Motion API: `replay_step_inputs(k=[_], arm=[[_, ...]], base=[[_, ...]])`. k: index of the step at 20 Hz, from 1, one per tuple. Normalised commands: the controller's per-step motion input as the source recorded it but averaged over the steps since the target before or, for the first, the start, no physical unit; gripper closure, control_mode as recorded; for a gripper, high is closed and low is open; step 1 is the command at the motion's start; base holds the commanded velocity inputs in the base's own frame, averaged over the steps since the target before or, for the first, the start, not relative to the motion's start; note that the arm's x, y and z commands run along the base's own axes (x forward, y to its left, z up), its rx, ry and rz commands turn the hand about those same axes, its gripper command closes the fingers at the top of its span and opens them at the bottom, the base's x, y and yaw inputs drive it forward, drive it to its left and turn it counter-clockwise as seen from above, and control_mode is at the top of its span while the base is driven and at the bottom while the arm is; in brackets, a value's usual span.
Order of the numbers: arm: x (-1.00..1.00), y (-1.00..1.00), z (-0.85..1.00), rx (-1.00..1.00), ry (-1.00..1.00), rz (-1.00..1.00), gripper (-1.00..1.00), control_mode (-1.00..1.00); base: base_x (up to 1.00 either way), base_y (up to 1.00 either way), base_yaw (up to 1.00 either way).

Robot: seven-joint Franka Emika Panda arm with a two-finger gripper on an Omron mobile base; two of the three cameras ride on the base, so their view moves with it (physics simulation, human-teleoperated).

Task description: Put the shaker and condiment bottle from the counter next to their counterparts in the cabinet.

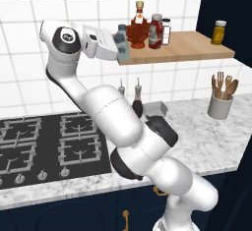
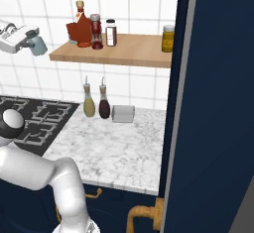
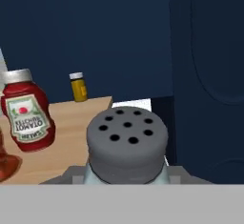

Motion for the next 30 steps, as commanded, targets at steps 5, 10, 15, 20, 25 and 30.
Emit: replay_step_inputs(k=[5,10,15,20,25,30], arm=[[0.42,0.00,0.00,0.04,0.00,0.28,1.00,-1.00],[0.04,-0.10,0.00,-0.02,0.00,0.28,1.00,-1.00],[-0.04,-0.28,-0.06,-0.03,0.00,0.28,1.00,-1.00],[-0.36,-0.53,-0.45,-0.02,-0.08,0.27,1.00,-1.00],[-0.82,-0.56,-0.48,-0.03,-0.17,0.34,1.00,-1.00],[-0.43,-0.59,0.00,0.00,-0.19,0.45,1.00,-1.00]], base=[[0.00,0.00,0.00],[0.00,0.00,0.00],[0.00,0.00,0.00],[0.00,0.00,0.00],[0.00,0.00,0.00],[0.00,0.00,0.00]])
